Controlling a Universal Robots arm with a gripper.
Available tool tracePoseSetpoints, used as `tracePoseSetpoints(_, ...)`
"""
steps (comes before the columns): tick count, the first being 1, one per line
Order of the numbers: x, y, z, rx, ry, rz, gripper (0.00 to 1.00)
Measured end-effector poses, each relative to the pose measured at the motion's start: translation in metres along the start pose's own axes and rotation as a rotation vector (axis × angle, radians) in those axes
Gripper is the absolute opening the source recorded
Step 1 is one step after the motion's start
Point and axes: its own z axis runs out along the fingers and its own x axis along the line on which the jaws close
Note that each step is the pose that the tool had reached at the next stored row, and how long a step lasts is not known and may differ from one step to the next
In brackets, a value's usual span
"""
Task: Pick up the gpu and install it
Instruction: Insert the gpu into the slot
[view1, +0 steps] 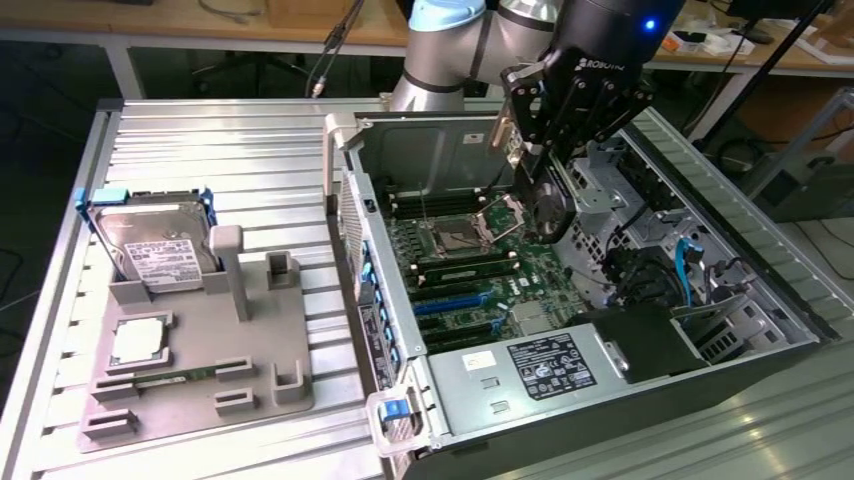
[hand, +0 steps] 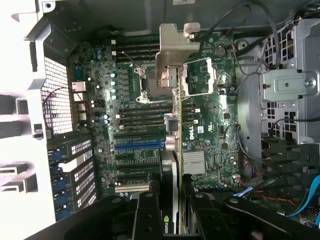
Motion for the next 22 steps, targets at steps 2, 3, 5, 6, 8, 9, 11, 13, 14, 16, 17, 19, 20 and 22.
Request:
tracePoseSetpoints(2,0.0000,0.0000,0.0000,0.0000,0.0000,0.000,0.27)
tracePoseSetpoints(3,0.0000,0.0000,0.0000,0.0000,0.0000,0.000,0.27)
tracePoseSetpoints(5,0.0000,0.0000,0.0000,0.0000,0.0000,0.000,0.27)
tracePoseSetpoints(6,0.0000,0.0000,0.0000,0.0000,0.0000,0.000,0.27)
tracePoseSetpoints(8,0.0000,0.0000,0.0000,-0.0001,0.0001,-0.008,0.27)
tracePoseSetpoints(9,0.0000,0.0000,0.0000,-0.0003,0.0001,-0.016,0.27)
tracePoseSetpoints(11,0.0000,0.0000,0.0000,-0.0005,0.0003,-0.029,0.27)
tracePoseSetpoints(13,-0.0001,0.0000,0.0000,-0.0007,0.0005,-0.049,0.27)
tracePoseSetpoints(14,0.0000,0.0000,0.0000,-0.0010,0.0006,-0.063,0.27)
tracePoseSetpoints(16,0.0000,0.0000,0.0000,-0.0015,0.0010,-0.099,0.27)
tracePoseSetpoints(17,0.0000,0.0000,0.0000,-0.0018,0.0015,-0.120,0.27)
tracePoseSetpoints(19,0.0000,0.0000,0.0000,-0.0022,0.0019,-0.145,0.27)
tracePoseSetpoints(20,0.0000,0.0000,0.0000,-0.0024,0.0020,-0.155,0.27)
tracePoseSetpoints(22,0.0000,0.0000,0.0000,-0.0029,0.0023,-0.191,0.27)
